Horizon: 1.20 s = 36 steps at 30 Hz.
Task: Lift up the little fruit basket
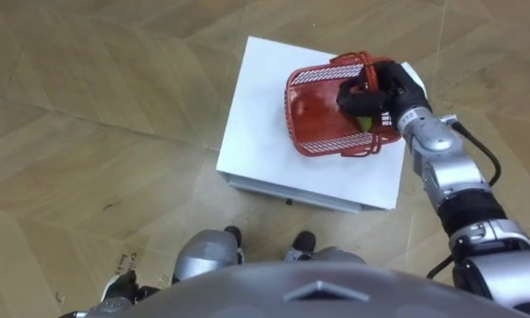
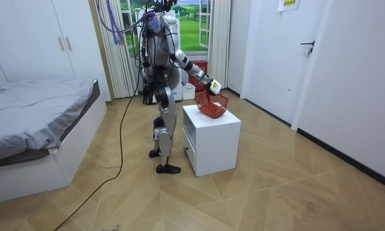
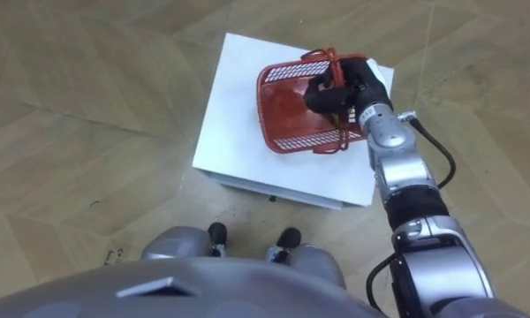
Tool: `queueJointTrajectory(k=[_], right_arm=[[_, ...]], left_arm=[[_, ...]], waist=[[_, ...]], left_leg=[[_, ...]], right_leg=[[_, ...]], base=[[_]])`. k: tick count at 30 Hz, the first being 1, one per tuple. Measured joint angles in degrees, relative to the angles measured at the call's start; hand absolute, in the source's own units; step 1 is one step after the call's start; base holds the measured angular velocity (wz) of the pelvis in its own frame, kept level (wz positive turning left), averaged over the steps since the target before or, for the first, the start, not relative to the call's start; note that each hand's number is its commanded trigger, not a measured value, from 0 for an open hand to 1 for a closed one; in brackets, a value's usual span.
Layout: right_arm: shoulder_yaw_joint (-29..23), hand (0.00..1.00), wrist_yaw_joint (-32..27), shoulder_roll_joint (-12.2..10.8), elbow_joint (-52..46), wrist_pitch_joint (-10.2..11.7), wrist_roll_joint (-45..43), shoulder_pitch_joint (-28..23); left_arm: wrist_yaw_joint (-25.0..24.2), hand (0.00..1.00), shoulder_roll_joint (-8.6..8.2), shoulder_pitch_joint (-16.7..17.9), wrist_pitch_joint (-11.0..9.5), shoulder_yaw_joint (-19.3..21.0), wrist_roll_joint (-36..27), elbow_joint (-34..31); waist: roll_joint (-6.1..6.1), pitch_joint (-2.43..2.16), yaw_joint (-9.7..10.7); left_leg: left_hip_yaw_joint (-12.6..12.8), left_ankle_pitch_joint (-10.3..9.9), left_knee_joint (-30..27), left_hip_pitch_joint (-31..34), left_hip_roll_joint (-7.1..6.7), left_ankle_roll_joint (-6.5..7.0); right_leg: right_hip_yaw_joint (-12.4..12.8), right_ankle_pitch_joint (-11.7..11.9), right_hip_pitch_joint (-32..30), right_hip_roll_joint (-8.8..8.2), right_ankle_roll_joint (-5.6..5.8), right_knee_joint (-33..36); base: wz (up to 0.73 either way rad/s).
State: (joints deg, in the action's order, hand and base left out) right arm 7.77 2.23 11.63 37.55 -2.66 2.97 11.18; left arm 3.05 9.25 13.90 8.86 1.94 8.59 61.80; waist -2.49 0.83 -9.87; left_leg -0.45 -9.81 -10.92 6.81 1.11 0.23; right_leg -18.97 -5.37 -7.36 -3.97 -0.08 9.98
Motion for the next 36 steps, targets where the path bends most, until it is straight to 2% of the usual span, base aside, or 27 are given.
queueJointTrajectory(k=[20, 23, 28, 33, 36], right_arm=[[-0.05, 0.0, 0.49, -0.72, -0.04, 0.0, -2.33, -0.01], [-0.07, 0.0, 0.49, -0.72, -0.05, -0.01, -3.82, -0.15], [-0.07, 0.0, 0.45, -0.73, -1.65, -0.08, -6.41, -1.36], [-0.07, 0.0, 0.45, -0.79, -2.66, -0.08, -7.94, -1.75], [-0.07, 0.0, 0.37, -0.8, -2.64, -0.07, -7.66, -1.94]], left_arm=[[-1.14, 0.0, -0.66, 0.05, 0.61, 0.14, 0.65, 0.11], [-1.32, 0.0, -0.71, 0.04, 0.76, 0.16, 0.64, 0.1], [-1.43, 0.0, -1.06, 0.13, 1.08, 0.15, 0.64, 0.2], [-1.33, 0.0, -1.31, 0.17, 1.08, 0.18, 0.64, 1.02], [-1.31, 0.0, -1.21, 0.39, 1.08, 0.14, 0.65, 1.14]], waist=[[0.05, 0.0, 0.28], [-0.17, -0.16, 0.48], [-0.92, -0.68, 0.6], [-0.99, -0.67, 1.27], [-1.41, -0.51, 1.68]], left_leg=[[0.13, 0.0, -0.47, -0.35, -0.06, 0.0], [0.1, 0.0, -0.5, -0.33, -0.08, 0.0], [0.03, -0.01, -0.83, -0.43, -0.19, -0.01], [0.05, 0.0, -0.85, -0.96, -0.01, 0.0], [-0.11, -0.02, -0.79, -1.32, -0.06, 0.0]], right_leg=[[0.27, -0.21, -0.03, -0.08, -0.01, 0.75], [0.32, -0.31, 0.13, -0.08, -0.13, 0.76], [0.27, -0.44, 0.49, -0.14, -0.13, 0.83], [0.31, -0.5, 0.99, -0.32, -0.05, 0.95], [0.28, -0.92, 1.38, -0.61, 0.05, 1.1]], base=[[0.0], [0.0], [0.0], [0.01], [0.04]])
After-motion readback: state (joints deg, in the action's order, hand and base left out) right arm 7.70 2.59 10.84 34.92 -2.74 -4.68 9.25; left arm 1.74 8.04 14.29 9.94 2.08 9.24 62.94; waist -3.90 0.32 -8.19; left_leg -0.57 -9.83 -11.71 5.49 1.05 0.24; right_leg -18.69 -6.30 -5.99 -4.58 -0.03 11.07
